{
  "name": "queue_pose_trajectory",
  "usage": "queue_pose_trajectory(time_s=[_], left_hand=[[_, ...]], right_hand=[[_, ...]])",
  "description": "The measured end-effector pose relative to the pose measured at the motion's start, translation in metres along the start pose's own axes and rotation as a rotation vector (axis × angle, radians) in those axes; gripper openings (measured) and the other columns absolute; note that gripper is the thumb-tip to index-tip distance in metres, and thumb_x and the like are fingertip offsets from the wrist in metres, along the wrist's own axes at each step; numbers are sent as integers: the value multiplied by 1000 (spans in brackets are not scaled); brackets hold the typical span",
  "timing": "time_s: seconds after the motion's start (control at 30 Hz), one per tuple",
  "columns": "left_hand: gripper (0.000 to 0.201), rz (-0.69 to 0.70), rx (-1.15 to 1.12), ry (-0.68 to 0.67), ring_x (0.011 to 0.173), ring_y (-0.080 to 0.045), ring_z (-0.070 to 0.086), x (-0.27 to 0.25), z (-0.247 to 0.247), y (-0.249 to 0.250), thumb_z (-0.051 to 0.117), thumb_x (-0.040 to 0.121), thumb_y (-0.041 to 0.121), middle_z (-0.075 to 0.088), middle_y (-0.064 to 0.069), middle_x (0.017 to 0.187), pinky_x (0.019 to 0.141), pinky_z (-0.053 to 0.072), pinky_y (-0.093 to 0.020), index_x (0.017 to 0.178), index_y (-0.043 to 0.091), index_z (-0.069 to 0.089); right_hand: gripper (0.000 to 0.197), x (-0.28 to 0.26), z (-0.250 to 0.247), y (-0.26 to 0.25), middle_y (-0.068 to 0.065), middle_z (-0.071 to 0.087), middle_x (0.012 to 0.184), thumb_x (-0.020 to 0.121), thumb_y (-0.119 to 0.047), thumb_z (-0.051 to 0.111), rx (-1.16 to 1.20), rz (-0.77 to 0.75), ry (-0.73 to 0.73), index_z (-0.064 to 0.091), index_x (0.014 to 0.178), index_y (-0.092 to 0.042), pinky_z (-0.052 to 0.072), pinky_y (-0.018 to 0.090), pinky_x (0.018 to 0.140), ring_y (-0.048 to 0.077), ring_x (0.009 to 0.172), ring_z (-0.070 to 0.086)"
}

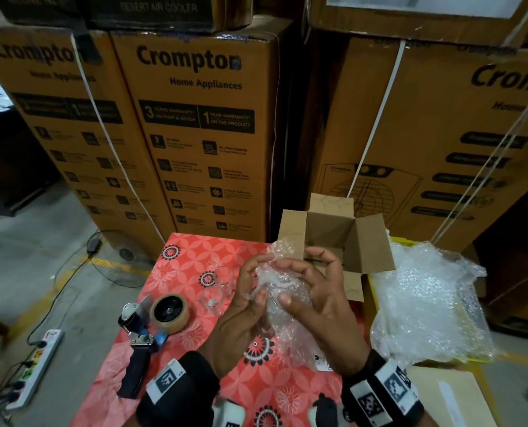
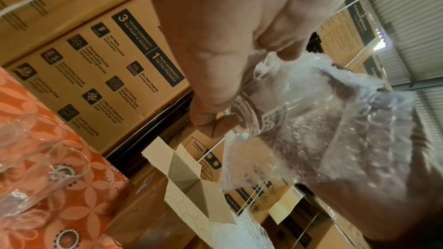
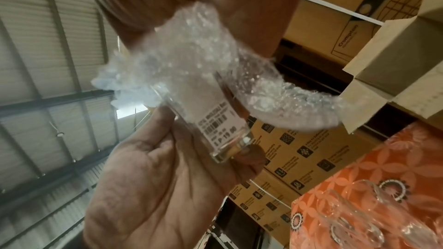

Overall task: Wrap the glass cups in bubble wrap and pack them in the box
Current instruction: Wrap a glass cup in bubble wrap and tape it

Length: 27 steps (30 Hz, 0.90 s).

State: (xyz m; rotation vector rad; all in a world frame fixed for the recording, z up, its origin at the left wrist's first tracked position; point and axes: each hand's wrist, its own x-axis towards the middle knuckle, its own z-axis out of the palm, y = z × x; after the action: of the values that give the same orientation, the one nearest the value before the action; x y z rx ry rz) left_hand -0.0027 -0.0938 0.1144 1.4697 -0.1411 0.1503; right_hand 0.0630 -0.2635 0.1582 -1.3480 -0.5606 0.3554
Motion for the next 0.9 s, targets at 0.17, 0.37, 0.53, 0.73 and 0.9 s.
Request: queue_pose_trajectory(time_s=[0.17,0.37,0.53,0.73,0.9], left_hand=[[60,24,119,20,140,15,40,6,3,5,48,112,29,32,32,158,106,43,-9,162,39,17],[92,15,-57,90,151,-1,37,5,2,-1,69,93,37,15,11,167,109,51,-25,161,44,7],[129,-150,56,292,147,-11,35,10,-15,3,99,53,60,29,12,159,106,45,-39,154,60,19],[47,-137,-7,205,110,-28,65,19,-19,9,90,78,46,73,-6,110,100,52,-49,103,9,75],[32,-200,-161,213,95,-39,73,16,-11,14,83,92,19,76,-19,112,85,61,-51,115,1,70]], right_hand=[[91,3,3,9,8,60,143,74,-40,94,-131,14,5,36,145,-38,44,53,115,24,136,57],[87,8,1,17,18,69,126,75,2,91,-4,37,-12,38,139,-24,59,57,94,43,114,69],[75,14,-6,24,28,55,124,72,2,89,46,-5,20,45,131,-12,50,72,100,57,117,54],[59,21,-2,8,28,63,111,78,13,81,292,50,-99,47,120,-10,54,56,92,43,99,65],[57,33,-5,-1,21,67,108,77,1,84,427,124,-25,49,118,-18,57,52,84,39,94,67]])
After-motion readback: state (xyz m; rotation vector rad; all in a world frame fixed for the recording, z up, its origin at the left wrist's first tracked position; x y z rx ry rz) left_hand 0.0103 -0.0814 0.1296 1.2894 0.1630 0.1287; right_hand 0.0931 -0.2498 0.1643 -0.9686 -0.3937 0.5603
